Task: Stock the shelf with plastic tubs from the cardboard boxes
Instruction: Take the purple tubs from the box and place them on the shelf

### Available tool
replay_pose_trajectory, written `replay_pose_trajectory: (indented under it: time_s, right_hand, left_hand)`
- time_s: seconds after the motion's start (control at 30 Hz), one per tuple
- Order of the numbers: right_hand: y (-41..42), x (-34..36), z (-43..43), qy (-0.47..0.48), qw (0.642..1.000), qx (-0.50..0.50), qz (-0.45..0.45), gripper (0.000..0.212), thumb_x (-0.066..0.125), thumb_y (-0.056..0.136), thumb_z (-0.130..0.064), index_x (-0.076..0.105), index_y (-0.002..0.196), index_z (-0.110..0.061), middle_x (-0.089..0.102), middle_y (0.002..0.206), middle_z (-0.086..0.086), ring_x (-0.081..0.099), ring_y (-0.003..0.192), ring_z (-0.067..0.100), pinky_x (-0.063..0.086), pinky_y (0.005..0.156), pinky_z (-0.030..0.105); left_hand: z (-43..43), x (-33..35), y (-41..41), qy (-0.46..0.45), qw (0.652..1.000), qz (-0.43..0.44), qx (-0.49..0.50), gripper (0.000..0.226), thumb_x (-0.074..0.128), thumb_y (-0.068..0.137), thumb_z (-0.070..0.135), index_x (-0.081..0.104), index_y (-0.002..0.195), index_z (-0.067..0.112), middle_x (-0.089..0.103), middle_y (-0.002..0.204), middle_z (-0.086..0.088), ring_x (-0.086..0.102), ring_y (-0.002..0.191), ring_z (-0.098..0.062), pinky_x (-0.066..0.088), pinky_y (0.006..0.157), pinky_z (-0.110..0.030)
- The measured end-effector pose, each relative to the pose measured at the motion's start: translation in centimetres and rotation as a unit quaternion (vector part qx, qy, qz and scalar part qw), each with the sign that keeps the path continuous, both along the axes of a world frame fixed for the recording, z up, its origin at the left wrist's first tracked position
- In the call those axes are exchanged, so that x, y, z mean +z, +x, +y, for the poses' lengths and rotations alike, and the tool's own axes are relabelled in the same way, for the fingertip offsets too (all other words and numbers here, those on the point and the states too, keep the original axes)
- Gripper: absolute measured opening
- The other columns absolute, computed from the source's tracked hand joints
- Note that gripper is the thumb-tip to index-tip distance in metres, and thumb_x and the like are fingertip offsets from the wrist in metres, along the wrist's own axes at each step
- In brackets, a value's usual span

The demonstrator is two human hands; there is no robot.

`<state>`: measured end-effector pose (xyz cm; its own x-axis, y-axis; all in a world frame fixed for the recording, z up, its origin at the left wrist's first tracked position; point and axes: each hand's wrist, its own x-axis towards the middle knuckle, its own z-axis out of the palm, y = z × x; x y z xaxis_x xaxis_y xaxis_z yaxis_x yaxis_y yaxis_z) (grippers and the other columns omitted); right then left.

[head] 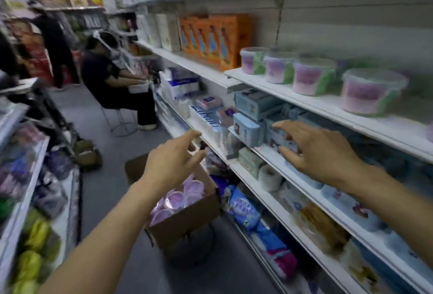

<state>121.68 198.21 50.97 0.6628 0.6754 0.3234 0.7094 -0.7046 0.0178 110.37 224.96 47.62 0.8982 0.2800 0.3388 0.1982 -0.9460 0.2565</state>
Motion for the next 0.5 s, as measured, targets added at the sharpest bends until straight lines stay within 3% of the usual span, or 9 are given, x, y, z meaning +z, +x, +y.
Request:
replay_pose_trajectory:
  time_s: [0.2,0.37,0.5]
  right_hand:
    - [7.0,-6.8,15.3,-0.042,0.996,0.039,0.067,0.047,0.041,0.094,-0.044,0.029,0.139,-0.040,0.044,0.143,-0.012,0.059,0.112,0.020,0.048,0.078,0.032]
    - [11.4,-13.5,27.2,-0.101,0.978,0.067,0.168,0.044,0.046,0.092,-0.043,0.036,0.133,-0.036,0.052,0.134,-0.006,0.059,0.108,0.026,0.050,0.078,0.036]
    - [14.2,-18.7,33.4,-0.131,0.953,0.078,0.262,0.040,0.052,0.089,-0.039,0.044,0.127,-0.031,0.055,0.128,-0.002,0.058,0.108,0.026,0.050,0.081,0.042]
  left_hand:
    - [14.4,-6.1,3.6,-0.051,0.994,0.085,0.055,0.045,0.054,0.089,0.049,0.046,0.131,0.034,0.066,0.111,0.012,0.064,0.095,-0.013,0.047,0.071,-0.029]
    - [24.6,-12.5,6.7,-0.105,0.973,0.183,0.096,0.044,0.052,0.087,0.052,0.047,0.127,0.034,0.068,0.110,0.007,0.064,0.101,-0.021,0.053,0.082,-0.039]
    - [29.2,-17.9,8.4,-0.159,0.948,0.246,0.124,0.039,0.053,0.091,0.045,0.050,0.128,0.032,0.068,0.112,0.007,0.064,0.100,-0.020,0.052,0.080,-0.035]
